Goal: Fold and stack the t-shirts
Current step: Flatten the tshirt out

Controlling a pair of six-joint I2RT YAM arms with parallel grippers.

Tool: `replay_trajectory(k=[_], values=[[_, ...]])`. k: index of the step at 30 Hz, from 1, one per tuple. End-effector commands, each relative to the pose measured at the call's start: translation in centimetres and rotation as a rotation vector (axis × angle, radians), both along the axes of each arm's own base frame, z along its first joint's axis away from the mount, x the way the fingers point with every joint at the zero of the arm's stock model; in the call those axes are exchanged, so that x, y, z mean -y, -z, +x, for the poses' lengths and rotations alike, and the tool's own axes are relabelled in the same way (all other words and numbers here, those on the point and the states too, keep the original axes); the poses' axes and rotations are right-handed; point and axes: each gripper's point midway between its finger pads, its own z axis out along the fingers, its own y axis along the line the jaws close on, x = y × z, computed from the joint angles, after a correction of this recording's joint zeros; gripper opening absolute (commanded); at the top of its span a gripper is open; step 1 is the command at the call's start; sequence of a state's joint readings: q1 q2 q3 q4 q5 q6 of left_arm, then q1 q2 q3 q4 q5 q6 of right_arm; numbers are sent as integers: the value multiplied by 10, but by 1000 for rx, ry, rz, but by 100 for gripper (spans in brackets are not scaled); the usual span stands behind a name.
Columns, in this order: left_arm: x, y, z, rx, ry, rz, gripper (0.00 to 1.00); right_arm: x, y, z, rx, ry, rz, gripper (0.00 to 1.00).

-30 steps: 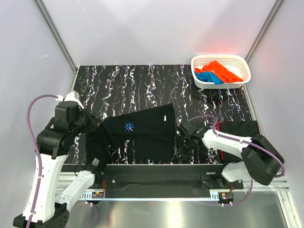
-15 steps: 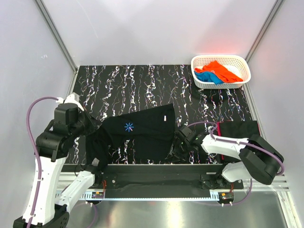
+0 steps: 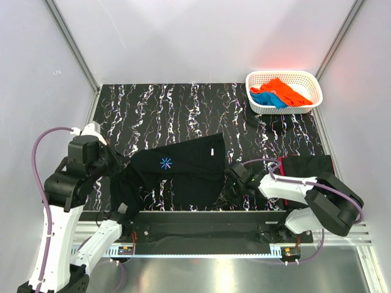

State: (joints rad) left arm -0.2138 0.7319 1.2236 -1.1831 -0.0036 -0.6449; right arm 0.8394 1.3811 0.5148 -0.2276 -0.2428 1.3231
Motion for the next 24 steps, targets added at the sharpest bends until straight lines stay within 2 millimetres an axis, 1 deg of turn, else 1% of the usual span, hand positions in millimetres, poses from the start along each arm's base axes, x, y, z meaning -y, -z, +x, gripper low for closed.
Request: replay_trajectory(k=[1,3,4,5,6,7,9,10,11,12,13,14,15,17,18,19,20,21,22,24], values=[[0,-19,2,71,12,-4,0,52,38,2,34,94,-234,16],[0,-19,1,74,13,-5,0,55,36,6,45,106,-232,8],[0,-19,0,74,14,-4,0,56,34,7,52,105,-227,1],[0,-18,0,74,14,-2,0,56,32,10,61,105,-223,0],[0,-18,0,73,16,-1,0,58,30,11,75,82,-228,0],[-1,-17,-1,72,17,3,0,54,23,16,105,69,-217,0],[-1,-20,-2,79,22,5,0,54,16,19,149,20,-217,0],[-4,-21,-1,85,13,19,0,53,6,25,185,20,-210,0],[-6,-22,-1,89,5,27,0,55,1,26,200,12,-214,0],[-6,-23,-1,90,8,31,0,62,-1,24,216,-5,-244,0],[-7,-23,-1,93,6,35,0,61,-14,29,251,-2,-230,0],[-7,-22,-2,90,8,37,0,69,-16,23,241,-13,-255,0],[-8,-21,-2,87,8,40,0,70,-21,23,258,-22,-253,0],[-8,-20,-3,87,4,40,0,66,-25,16,261,-68,-210,0],[-8,-14,-3,72,5,42,0,57,-29,5,254,-172,-154,14],[-8,-13,-3,72,2,39,0,55,-27,3,244,-204,-151,25],[-8,-9,-3,63,3,42,0,56,-25,1,235,-217,-161,28],[-8,-7,-3,58,2,42,0,64,-22,-3,220,-260,-206,31],[-8,-6,-3,54,1,38,0,67,-24,1,229,-262,-235,33],[-6,-4,-2,50,4,35,0,74,-24,1,218,-260,-281,38]])
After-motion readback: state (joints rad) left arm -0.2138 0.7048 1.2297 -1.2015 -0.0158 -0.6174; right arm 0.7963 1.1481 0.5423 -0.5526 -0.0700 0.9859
